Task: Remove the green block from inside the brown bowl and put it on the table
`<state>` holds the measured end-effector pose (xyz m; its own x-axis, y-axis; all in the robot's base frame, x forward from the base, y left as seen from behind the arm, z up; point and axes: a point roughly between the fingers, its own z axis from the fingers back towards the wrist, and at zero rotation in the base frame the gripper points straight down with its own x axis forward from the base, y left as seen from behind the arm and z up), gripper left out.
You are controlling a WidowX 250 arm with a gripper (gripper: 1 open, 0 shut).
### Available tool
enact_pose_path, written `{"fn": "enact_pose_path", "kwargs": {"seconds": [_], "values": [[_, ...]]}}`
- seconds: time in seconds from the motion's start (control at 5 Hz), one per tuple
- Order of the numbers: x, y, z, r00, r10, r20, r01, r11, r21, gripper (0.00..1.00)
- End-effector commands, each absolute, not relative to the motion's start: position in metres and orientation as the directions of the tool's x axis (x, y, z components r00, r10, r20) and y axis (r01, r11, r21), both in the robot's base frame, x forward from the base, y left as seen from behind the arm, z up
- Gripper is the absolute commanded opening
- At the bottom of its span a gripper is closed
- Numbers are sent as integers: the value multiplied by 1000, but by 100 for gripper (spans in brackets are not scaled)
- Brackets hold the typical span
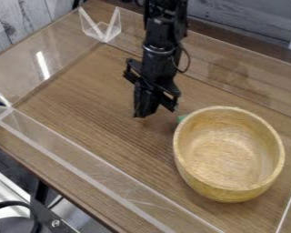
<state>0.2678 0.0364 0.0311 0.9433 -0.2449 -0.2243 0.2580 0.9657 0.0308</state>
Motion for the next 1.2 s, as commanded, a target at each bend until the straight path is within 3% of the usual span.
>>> {"fn": "enact_pose_path", "kwargs": {"seconds": [0.0, 0.2, 0.4, 0.6, 0.8, 1.0], "values": [[283, 36, 40, 945, -269, -185, 285, 957, 60, 0], [284, 36, 40, 939, -286, -192, 303, 950, 70, 100], [285, 39, 37, 935, -293, -202, 308, 950, 50, 100], [285, 42, 46, 939, -295, -178, 306, 951, 36, 100], [285, 40, 85, 953, -274, -129, 286, 954, 87, 100], [283, 36, 98, 968, -234, -94, 245, 959, 141, 100]]}}
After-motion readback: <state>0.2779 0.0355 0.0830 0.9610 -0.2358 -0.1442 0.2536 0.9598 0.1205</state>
